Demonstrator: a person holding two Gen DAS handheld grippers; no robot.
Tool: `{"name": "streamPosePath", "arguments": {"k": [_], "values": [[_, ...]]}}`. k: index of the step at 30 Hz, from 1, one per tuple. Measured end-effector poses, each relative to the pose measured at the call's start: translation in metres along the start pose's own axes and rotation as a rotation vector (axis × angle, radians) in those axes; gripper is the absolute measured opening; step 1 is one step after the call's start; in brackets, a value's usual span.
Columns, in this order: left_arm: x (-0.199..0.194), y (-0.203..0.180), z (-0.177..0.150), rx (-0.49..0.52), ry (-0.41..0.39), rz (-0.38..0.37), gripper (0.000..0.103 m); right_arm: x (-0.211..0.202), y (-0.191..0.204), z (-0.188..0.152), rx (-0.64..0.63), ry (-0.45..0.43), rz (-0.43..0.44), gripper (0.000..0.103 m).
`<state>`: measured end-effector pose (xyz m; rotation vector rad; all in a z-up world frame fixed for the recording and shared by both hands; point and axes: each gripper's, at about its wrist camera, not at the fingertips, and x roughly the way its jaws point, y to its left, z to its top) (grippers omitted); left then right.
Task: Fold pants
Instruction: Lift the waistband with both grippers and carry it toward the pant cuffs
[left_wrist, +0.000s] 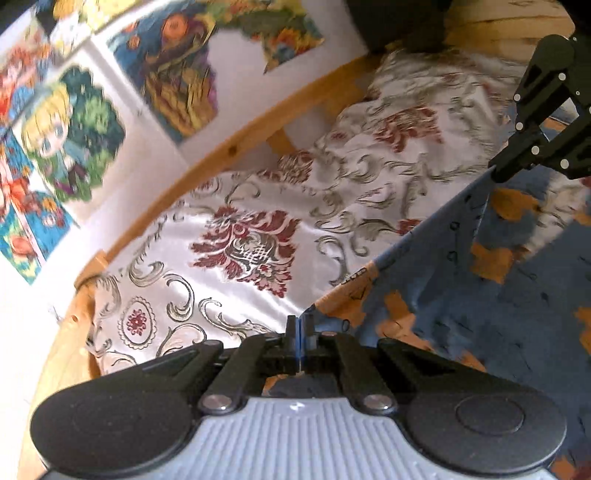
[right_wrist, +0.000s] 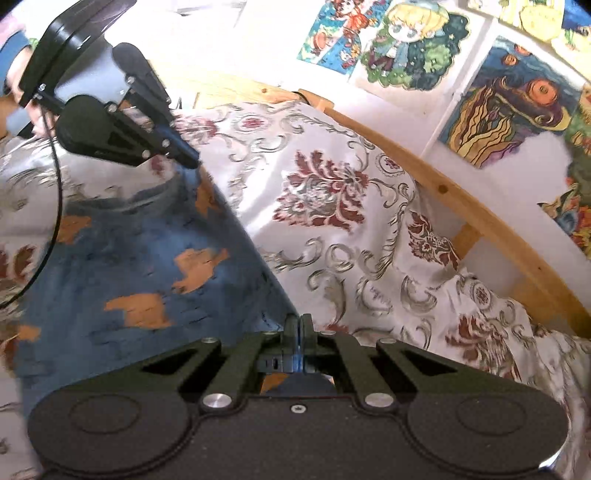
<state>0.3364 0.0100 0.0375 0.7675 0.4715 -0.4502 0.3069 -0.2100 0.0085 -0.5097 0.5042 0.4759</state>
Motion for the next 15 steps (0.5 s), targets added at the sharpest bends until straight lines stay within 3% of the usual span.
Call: {"name": "streamPosePath", "arguments": {"k": [5, 9, 15], "values": [[-0.037, -0.025, -0.032, 0.086, -0.022, -0.024, 0.0, -0.043, 0.068, -0.02, -0.054, 0.019, -0.025, 0.0], [-0.053, -0.056, -0.066, 0.167, 0.006, -0.051, 0.0, -0.065, 0.128, -0.037, -0.12, 0.063, -0.026, 0.0], [-0.052, -0.087, -0.097, 0.211, 0.062, -0.05, 0.0, -0.053, 0.187, -0.064, -0.178, 0.113, -0.041, 0.0]]}}
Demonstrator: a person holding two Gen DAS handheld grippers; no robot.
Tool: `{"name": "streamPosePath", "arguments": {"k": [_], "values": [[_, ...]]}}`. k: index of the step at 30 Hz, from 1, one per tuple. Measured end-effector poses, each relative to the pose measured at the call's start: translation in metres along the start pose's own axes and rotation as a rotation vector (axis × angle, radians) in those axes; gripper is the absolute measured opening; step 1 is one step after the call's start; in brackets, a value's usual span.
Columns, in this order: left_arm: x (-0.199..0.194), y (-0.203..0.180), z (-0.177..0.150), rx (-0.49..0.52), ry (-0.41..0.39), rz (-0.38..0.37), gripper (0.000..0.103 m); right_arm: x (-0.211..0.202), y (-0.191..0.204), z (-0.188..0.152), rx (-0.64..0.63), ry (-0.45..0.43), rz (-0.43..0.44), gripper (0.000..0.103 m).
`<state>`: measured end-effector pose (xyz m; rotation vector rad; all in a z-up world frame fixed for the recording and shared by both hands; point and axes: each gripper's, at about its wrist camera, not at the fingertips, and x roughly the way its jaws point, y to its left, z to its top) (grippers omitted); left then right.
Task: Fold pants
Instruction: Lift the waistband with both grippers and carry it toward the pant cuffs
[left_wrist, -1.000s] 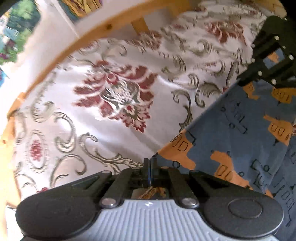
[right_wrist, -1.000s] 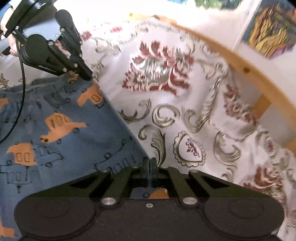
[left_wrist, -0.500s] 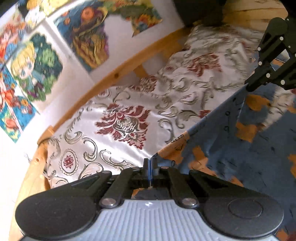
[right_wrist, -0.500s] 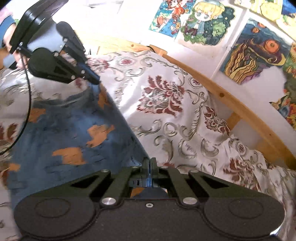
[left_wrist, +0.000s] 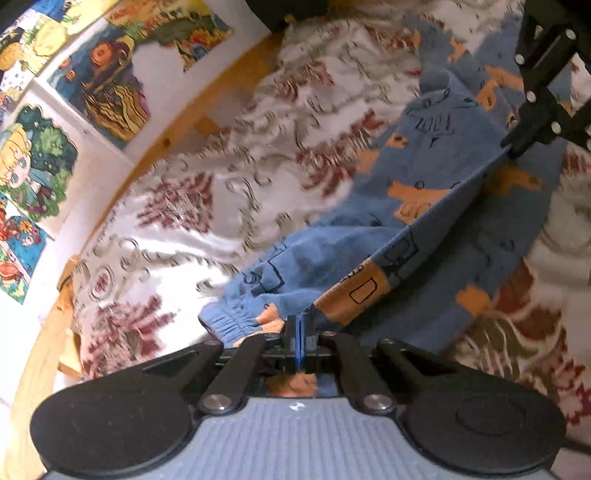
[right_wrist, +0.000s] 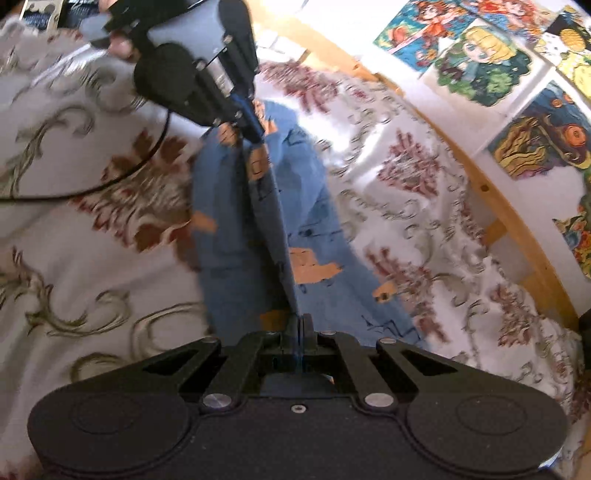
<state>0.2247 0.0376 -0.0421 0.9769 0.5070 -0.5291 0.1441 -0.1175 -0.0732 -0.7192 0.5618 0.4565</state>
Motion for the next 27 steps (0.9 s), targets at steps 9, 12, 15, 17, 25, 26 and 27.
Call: {"name": "streamPosePath", "arguments": {"k": [9, 12, 15, 17, 25, 26, 27], "values": [[-0.006, -0.025, -0.012, 0.12, -0.019, 0.052, 0.001, 0.007, 0.018, -0.008, 0.01, 0.005, -0.057, 0.0], [-0.009, -0.024, -0.012, 0.134, -0.038, 0.027, 0.008, 0.007, 0.019, -0.009, 0.012, 0.006, -0.073, 0.016], [-0.015, -0.022, -0.012, 0.13, -0.059, 0.011, 0.035, 0.004, 0.018, -0.012, 0.019, 0.008, -0.07, 0.022], [-0.017, -0.026, -0.011, 0.16, -0.072, 0.005, 0.042, 0.003, 0.017, -0.015, 0.014, 0.012, -0.073, 0.025], [-0.007, -0.033, -0.003, 0.217, -0.057, -0.007, 0.026, 0.01, 0.008, -0.024, 0.037, 0.044, -0.098, 0.025], [-0.005, -0.032, -0.002, 0.217, -0.051, -0.016, 0.011, 0.011, 0.008, -0.025, 0.038, 0.047, -0.092, 0.015], [-0.004, -0.03, -0.001, 0.214, -0.042, -0.024, 0.01, 0.011, 0.008, -0.026, 0.039, 0.051, -0.088, 0.0]]}}
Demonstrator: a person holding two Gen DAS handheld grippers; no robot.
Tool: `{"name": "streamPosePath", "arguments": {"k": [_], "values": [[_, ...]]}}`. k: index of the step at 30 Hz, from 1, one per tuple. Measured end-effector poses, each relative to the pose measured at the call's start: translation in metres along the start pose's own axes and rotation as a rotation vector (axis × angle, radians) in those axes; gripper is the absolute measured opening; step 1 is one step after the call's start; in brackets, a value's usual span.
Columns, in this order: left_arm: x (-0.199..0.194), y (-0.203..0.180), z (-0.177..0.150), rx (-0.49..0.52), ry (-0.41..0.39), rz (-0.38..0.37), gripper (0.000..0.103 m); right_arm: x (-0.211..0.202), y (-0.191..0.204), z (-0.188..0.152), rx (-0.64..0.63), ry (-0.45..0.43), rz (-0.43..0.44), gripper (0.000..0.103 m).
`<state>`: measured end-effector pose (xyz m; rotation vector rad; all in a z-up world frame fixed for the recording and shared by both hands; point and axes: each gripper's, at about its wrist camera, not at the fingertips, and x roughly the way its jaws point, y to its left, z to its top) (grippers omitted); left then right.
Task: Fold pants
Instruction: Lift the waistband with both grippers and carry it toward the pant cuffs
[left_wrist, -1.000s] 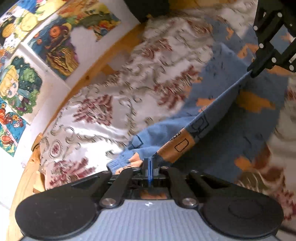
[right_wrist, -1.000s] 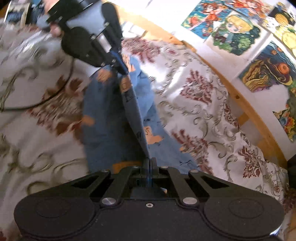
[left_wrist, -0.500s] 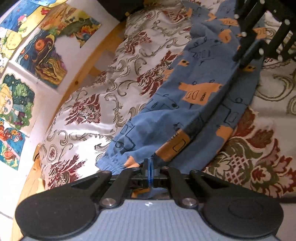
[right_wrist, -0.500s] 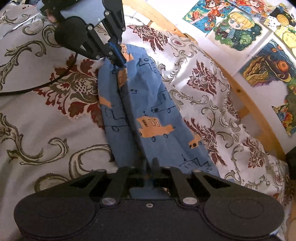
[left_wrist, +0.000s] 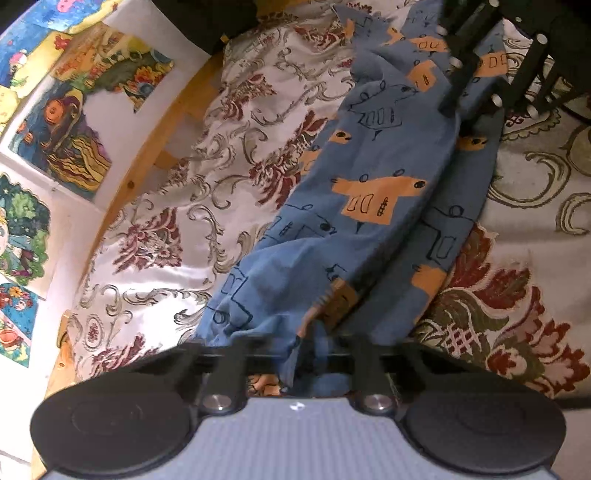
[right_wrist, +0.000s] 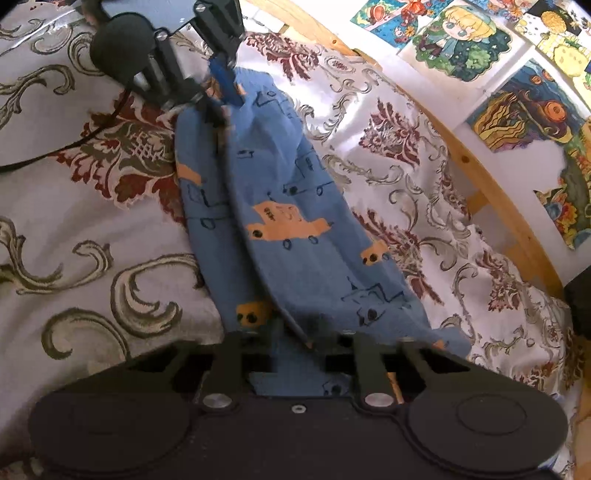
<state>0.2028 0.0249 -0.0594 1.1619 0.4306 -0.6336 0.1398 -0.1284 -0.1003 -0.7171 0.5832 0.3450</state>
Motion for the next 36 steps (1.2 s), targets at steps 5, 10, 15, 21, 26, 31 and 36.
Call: {"name": "streamPosePath", "arguments": {"k": [5, 10, 15, 21, 26, 31, 36], "values": [[-0.002, 0.001, -0.002, 0.006, -0.009, 0.003, 0.002, -0.007, 0.004, 0.002, -0.026, -0.007, -0.016, 0.0], [-0.006, -0.006, -0.009, 0.04, -0.008, 0.008, 0.001, -0.02, 0.01, 0.007, -0.046, 0.012, -0.034, 0.0], [-0.004, -0.014, -0.014, 0.067, 0.009, -0.001, 0.001, -0.026, 0.02, 0.009, -0.054, 0.041, -0.026, 0.0], [-0.003, -0.02, -0.017, 0.089, 0.039, -0.023, 0.001, -0.021, 0.026, 0.004, -0.059, 0.064, -0.001, 0.0], [-0.001, -0.018, -0.016, 0.049, 0.07, -0.077, 0.008, -0.02, 0.027, 0.001, -0.047, 0.069, 0.006, 0.015], [-0.02, 0.004, -0.004, -0.159, 0.079, -0.117, 0.053, -0.05, -0.004, 0.001, 0.09, 0.039, 0.019, 0.06], [-0.051, 0.001, 0.034, -0.375, 0.042, -0.115, 0.067, -0.089, -0.039, -0.015, 0.192, 0.026, -0.043, 0.083]]}}
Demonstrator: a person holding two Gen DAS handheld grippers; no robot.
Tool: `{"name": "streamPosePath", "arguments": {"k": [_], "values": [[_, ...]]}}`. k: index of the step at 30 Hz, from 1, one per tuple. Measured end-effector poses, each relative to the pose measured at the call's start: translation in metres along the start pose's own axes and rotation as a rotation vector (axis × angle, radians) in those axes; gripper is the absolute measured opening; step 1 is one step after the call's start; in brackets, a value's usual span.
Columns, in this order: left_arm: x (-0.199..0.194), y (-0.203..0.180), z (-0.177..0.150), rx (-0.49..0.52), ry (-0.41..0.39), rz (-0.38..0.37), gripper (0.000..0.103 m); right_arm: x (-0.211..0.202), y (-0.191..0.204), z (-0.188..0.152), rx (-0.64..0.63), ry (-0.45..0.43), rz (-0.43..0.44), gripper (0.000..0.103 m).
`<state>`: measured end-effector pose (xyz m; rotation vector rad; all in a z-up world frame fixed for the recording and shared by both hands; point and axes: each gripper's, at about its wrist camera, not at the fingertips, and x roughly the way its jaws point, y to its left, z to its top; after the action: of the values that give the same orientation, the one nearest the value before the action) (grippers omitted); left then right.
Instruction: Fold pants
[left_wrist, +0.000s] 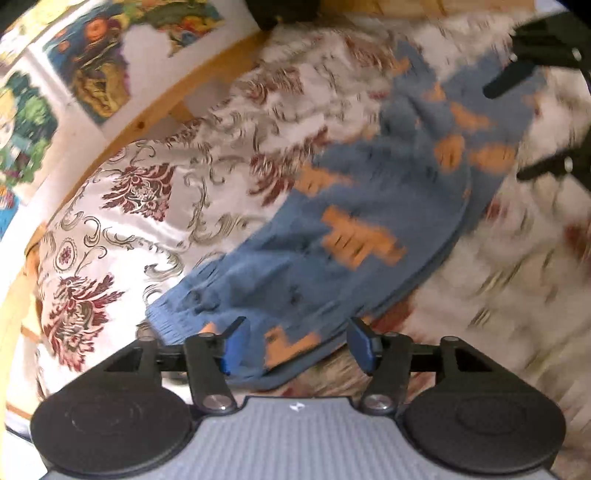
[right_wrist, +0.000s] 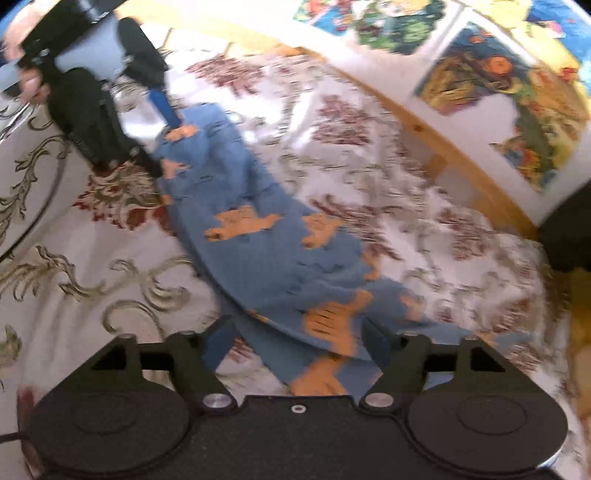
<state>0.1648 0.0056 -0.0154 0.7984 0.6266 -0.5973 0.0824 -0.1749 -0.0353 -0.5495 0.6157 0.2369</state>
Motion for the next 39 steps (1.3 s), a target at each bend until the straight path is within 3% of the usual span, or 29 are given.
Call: {"name": "streamPosePath", "arguments": {"k": [5, 12, 15, 18, 20, 24, 26, 29, 35, 39], "values": [[-0.017, -0.052, 0.038, -0.107, -0.086, 0.003, 0.086, -0.031, -0.032, -0.025, -0.026, 0.004, -0.107, 0.099], [0.004, -0.131, 0.091, -0.058, -0.107, 0.056, 0.087, -0.053, -0.087, -0.061, -0.05, 0.019, -0.196, 0.102], [0.021, -0.151, 0.102, -0.04, -0.081, 0.072, 0.085, -0.05, -0.116, -0.071, 0.022, 0.04, -0.197, 0.102], [0.039, -0.162, 0.11, -0.021, -0.044, 0.058, 0.077, -0.039, -0.147, -0.078, 0.211, 0.045, -0.127, 0.102], [0.051, -0.164, 0.112, -0.009, -0.017, 0.061, 0.066, -0.025, -0.164, -0.082, 0.361, 0.046, -0.069, 0.101], [0.07, -0.164, 0.114, 0.008, 0.024, 0.069, 0.048, 0.006, -0.187, -0.09, 0.6, 0.049, 0.049, 0.092], [0.075, -0.164, 0.112, 0.019, 0.031, 0.067, 0.023, 0.02, -0.196, -0.09, 0.654, 0.052, 0.065, 0.085], [0.079, -0.164, 0.11, 0.008, 0.04, 0.06, 0.006, 0.043, -0.207, -0.089, 0.7, 0.065, 0.071, 0.072], [0.079, -0.159, 0.108, -0.037, 0.018, 0.059, 0.002, 0.082, -0.24, -0.085, 0.792, 0.097, 0.032, 0.063], [0.078, -0.157, 0.11, -0.059, -0.007, 0.04, 0.003, 0.094, -0.256, -0.086, 0.867, 0.124, 0.061, 0.063]]}}
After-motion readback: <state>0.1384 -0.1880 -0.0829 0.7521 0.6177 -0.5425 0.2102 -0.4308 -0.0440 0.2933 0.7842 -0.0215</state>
